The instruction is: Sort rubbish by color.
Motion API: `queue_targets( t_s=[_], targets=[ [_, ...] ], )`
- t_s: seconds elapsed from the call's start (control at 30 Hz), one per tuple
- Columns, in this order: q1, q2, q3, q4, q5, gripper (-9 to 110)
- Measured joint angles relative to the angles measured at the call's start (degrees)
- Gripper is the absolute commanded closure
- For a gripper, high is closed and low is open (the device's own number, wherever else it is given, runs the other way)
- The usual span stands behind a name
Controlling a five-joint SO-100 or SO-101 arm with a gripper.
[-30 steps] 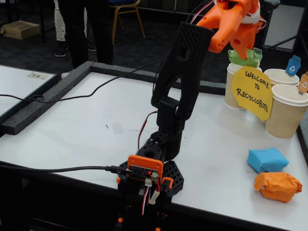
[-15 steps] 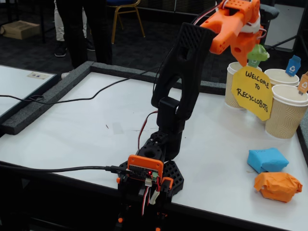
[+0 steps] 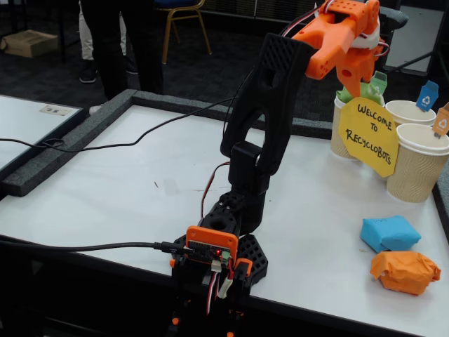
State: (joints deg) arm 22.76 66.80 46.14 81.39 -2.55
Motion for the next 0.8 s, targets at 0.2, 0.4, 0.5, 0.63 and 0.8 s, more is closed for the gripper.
queue_targets(
  t_s=[0.2,0.4,0.5,0.63,0.8],
  targets=[
    [0.0,0.0,0.0,0.6,0.0,64],
    [0.2,0.0,0.0,1.0,0.0,65],
    [0.3,0.0,0.0,1.0,0.0,70],
    [0.7,0.0,0.0,2.1,0.0,90],
    [2.1,0.4,-0.2,4.8,0.0,101]
  ],
)
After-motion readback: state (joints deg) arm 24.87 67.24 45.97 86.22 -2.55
